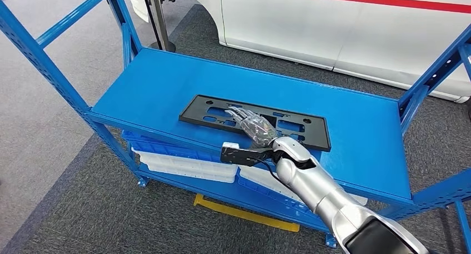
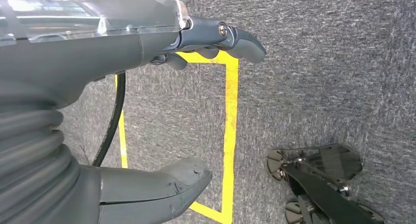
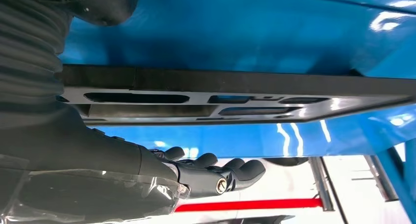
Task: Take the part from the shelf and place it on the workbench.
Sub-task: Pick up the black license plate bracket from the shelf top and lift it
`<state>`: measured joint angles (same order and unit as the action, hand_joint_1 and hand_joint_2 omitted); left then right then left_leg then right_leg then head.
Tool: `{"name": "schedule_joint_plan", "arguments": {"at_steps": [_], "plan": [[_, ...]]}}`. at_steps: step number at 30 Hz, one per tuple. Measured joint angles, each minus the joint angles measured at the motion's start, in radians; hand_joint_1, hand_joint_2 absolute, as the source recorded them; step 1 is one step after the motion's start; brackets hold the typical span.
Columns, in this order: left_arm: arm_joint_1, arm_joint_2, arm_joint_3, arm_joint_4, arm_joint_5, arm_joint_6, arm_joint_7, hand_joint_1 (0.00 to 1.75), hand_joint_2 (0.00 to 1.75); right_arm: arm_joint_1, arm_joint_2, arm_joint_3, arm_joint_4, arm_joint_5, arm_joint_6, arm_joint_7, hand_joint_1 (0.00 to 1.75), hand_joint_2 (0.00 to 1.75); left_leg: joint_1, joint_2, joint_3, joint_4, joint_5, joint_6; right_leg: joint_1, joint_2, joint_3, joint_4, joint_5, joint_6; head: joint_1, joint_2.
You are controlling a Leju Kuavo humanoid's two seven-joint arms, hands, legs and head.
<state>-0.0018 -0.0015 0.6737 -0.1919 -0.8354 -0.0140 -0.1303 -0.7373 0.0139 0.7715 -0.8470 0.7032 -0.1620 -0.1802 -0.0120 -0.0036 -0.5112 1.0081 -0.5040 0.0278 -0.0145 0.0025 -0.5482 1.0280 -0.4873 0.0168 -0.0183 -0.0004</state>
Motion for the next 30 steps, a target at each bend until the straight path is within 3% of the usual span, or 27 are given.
{"name": "schedule_joint_plan", "arguments": {"at_steps": [17,30], "plan": [[-0.002,0.000,0.015,0.000,-0.059,-0.008,-0.004,0.00,1.75,-0.044,0.054,-0.063,0.213,0.144,-0.281,0.045,0.00,1.75,0.000,0.000,0.000,0.001,0.000,0.000,0.000,0.000,0.000,0.000,0.000,0.000,0.000,0.000],[-0.003,0.000,0.020,0.000,-0.079,-0.014,0.000,0.00,1.75,-0.050,0.054,-0.103,0.326,0.182,-0.312,0.051,0.00,1.75,0.000,0.000,-0.001,0.003,0.000,0.000,0.000,0.000,0.000,0.000,0.000,0.000,0.000,0.000]]}}
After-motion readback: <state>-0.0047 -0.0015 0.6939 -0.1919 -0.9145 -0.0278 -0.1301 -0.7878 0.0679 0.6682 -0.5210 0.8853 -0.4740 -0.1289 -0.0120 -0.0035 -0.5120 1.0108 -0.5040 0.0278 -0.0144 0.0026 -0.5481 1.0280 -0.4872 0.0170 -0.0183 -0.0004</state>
